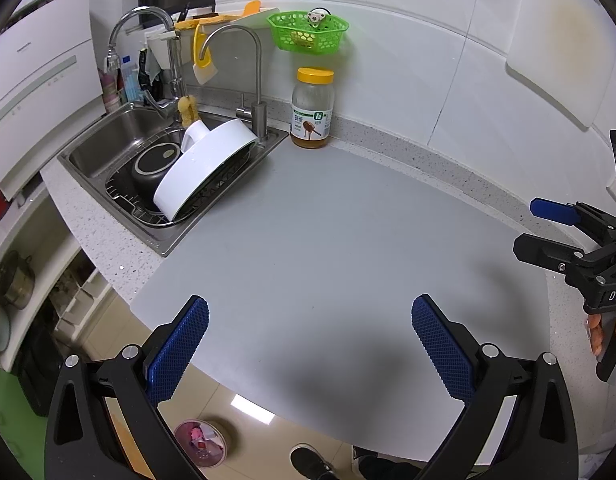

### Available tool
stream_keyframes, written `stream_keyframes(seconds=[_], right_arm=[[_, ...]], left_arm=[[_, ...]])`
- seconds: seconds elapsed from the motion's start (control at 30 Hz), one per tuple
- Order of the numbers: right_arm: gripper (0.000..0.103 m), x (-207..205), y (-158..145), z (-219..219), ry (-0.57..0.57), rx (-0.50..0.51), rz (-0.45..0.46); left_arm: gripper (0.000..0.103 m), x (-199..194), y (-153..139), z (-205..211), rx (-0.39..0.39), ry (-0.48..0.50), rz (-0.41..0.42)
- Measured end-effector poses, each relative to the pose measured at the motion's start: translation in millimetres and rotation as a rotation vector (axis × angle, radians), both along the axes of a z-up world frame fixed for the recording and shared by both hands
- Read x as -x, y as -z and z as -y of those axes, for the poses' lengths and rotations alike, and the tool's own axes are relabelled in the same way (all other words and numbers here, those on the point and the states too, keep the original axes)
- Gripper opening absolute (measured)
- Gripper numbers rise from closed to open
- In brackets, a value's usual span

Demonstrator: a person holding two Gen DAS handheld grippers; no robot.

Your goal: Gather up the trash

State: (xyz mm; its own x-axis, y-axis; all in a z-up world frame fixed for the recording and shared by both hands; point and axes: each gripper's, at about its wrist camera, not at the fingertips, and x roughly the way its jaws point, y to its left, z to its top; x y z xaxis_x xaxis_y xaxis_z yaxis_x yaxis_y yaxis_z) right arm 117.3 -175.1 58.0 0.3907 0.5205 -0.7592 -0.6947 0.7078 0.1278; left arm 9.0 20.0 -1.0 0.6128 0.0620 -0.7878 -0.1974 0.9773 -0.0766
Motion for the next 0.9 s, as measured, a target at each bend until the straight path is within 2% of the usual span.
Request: stream_keyframes(seconds=[0.9], right_arm=[[0.1, -4.5, 0.1, -0.5, -0.009, 0.005, -0.002]], left_arm=[[0.097, -3.1, -1.0, 0.1, 0.003, 0.014, 0.004]])
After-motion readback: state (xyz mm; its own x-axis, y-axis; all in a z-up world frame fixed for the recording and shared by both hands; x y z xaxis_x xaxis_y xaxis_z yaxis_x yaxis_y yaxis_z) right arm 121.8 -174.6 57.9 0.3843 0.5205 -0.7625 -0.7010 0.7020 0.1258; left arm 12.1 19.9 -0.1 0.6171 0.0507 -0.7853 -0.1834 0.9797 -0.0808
